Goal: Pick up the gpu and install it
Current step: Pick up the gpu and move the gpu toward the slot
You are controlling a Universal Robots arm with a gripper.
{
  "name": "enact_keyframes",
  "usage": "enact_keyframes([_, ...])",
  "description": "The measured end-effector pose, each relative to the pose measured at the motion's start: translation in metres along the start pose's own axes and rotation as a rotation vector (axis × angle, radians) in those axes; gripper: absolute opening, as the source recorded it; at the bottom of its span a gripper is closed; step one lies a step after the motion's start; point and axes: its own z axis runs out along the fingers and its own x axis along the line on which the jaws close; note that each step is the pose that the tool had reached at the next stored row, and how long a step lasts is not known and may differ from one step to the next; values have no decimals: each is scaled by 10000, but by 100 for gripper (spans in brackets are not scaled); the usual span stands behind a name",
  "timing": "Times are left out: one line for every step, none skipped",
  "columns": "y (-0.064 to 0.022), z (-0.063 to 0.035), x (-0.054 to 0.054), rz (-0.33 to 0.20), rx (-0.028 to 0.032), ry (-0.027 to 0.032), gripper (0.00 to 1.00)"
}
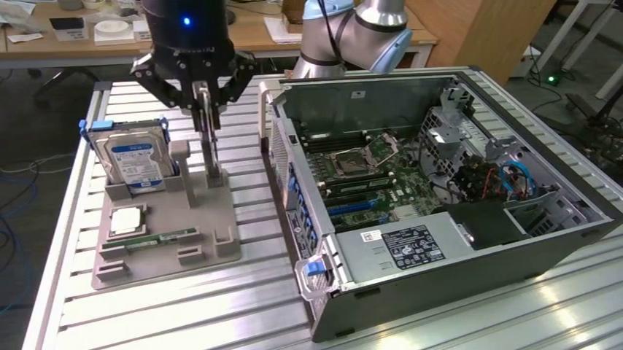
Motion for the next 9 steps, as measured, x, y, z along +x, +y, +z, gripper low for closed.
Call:
enact_keyframes([2,-39,-1,0,0,0,28])
enact_keyframes([5,-78,-1,0,0,-1,28])
enact_keyframes([7,-117,-2,0,1,0,28])
enact_keyframes([10,-158,-3,0,-1,0,28])
enact_keyframes([13,-197,-3,0,0,0,28])
enact_keyframes([15,-230,-4,0,-1,0,28])
enact_keyframes([17,-259,-4,0,0,0,28])
enact_keyframes([19,-288,-5,0,0,0,28])
enact_keyframes([21,-316,-5,-1,0,0,28])
